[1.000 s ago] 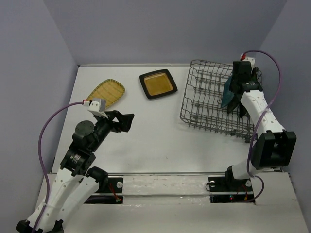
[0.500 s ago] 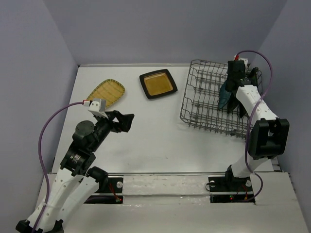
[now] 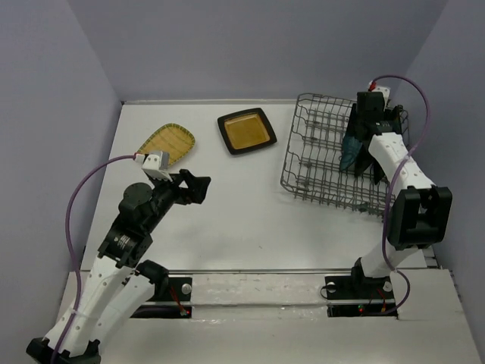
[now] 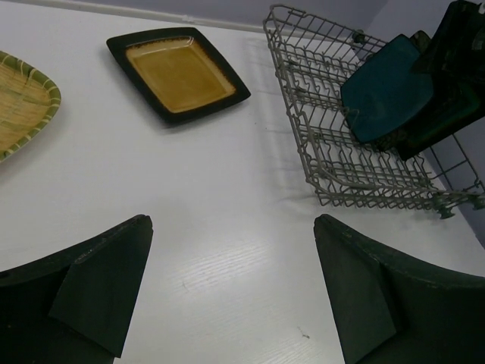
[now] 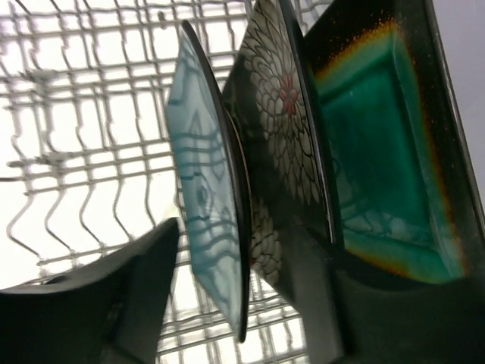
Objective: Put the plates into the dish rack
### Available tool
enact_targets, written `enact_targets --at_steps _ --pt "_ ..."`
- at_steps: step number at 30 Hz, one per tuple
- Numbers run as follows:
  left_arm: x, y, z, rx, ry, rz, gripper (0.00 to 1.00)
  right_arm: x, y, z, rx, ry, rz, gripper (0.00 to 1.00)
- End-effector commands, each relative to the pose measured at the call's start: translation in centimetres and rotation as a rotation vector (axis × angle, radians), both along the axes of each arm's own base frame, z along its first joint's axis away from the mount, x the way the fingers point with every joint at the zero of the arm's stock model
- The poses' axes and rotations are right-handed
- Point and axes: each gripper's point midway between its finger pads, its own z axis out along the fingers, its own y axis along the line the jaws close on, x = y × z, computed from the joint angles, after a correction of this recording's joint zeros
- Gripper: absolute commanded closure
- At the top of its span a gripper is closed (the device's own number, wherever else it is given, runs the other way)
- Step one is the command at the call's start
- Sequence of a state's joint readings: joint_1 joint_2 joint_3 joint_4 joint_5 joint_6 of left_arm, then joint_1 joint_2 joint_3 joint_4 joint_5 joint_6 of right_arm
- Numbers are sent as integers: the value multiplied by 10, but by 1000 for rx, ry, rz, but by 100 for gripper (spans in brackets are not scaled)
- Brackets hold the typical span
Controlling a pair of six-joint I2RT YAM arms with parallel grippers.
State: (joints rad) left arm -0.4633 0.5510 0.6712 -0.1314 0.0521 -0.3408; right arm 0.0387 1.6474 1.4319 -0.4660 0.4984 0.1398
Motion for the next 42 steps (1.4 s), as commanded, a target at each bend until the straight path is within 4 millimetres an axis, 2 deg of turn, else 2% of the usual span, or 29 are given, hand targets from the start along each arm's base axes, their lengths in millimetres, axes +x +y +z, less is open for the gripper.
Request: enact_targets --at_steps 1,2,5,9,10,12,13,14,15,16,18,19,20,21,22,23,24,25,27,28,31,32,35,37,38,42 --pt "9 -2 6 -23 1 3 1 6 8 63 71 -207 19 30" --pt "12 -1 2 -24 15 10 1 3 12 73 92 -235 36 25" --pt "17 -3 -4 -48 51 14 1 -5 29 87 186 -293 85 15" --pt "23 -4 -15 -81 116 43 1 -21 49 101 239 -359 144 11" --pt "26 -3 -17 -90 130 59 1 -32 59 119 254 -410 177 11" --pt "31 -5 -23 -141 170 88 1 -43 70 125 292 -449 208 11" --pt "34 -6 -26 -158 185 96 1 -56 79 142 317 -503 244 11" --pt "40 -8 -31 -173 201 109 1 -63 88 150 344 -537 282 11" --pt "46 -4 -34 -182 213 153 1 -70 95 143 371 -534 298 11" --pt "51 0 -37 -213 229 197 2 -84 109 155 404 -572 356 11" --pt "62 -3 -39 -259 222 225 3 -98 124 157 454 -599 416 12" --pt "69 -4 -39 -313 209 240 5 -106 141 138 511 -567 472 12" --pt "75 -8 -50 -315 236 248 6 -120 153 149 556 -619 520 12" --pt "81 -11 -55 -318 247 253 6 -126 159 145 578 -621 542 12" --pt "87 -13 -60 -316 262 258 6 -132 169 127 607 -589 582 12" --pt "99 -20 -69 -312 285 258 6 -140 180 125 639 -579 639 12" --pt "105 -26 -71 -314 294 245 7 -148 186 130 672 -594 664 12" --pt "111 -29 -74 -311 296 244 8 -154 195 119 699 -569 696 12" --pt "131 -37 -77 -327 287 244 8 -169 211 122 756 -574 780 12" --pt "145 -43 -80 -325 287 250 8 -172 215 115 772 -558 795 12" --pt "167 -50 -88 -301 289 253 5 -181 218 115 793 -574 824 12" --pt "180 -55 -94 -293 294 260 5 -184 219 114 796 -575 834 12" --pt "208 -55 -107 -274 290 306 4 -190 221 108 806 -566 854 12" --pt "223 -55 -116 -274 308 320 4 -192 224 114 815 -591 878 12" --pt "238 -56 -126 -268 324 328 5 -194 225 115 820 -593 891 12" --pt "271 -63 -153 -237 354 326 13 -199 228 116 828 -595 918 12"
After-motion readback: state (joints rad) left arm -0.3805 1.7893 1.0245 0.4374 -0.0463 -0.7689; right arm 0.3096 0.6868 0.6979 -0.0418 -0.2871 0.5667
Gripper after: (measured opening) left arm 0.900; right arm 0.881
